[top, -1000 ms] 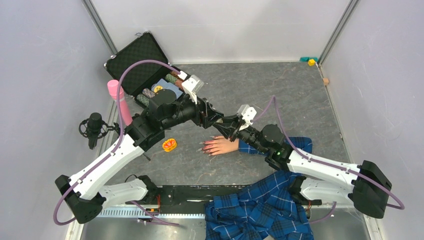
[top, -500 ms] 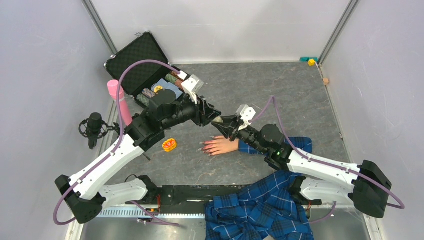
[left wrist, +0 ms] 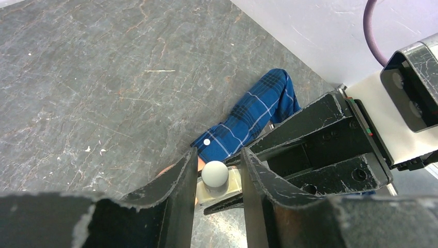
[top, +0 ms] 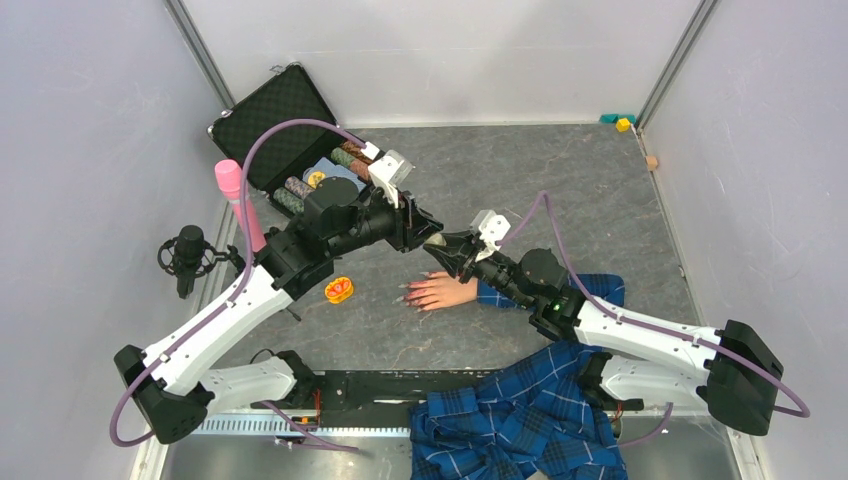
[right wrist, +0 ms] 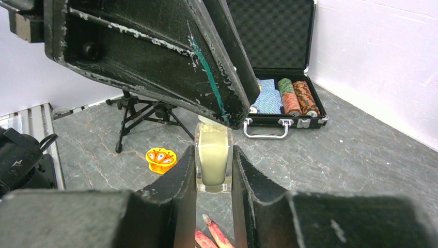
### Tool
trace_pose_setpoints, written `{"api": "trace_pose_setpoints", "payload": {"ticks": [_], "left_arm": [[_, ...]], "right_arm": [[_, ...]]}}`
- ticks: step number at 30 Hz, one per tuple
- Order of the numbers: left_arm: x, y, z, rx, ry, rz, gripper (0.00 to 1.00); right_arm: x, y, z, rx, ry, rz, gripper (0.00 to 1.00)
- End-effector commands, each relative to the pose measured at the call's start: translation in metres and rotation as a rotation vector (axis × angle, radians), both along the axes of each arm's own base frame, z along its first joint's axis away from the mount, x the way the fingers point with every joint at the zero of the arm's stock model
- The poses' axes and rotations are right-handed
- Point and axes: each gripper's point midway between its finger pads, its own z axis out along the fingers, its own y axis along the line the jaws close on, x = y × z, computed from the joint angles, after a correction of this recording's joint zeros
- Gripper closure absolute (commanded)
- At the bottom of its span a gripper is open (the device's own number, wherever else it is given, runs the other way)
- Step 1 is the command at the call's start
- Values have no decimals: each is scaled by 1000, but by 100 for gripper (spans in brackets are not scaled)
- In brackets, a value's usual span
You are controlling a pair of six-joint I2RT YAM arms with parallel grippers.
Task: Paint the nails
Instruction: Screw the nail polish bottle.
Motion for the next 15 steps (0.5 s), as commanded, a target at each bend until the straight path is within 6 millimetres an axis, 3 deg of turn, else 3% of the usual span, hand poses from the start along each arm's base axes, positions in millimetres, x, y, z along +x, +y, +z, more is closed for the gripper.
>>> {"api": "trace_pose_setpoints", "payload": {"ticks": [1,11,15], "left_arm": [[0,-3,12,-30,-28,-13,61],[-8,-6,9,-22,-15,-63,95],[-18,-10,4,-21,-6,-121,98]], "right_arm": [[0,-1,37,77,-65,-9,100],[6,-8,36,88,-42,-62,100],[1,-11,43,127,-44,-48,100]]}}
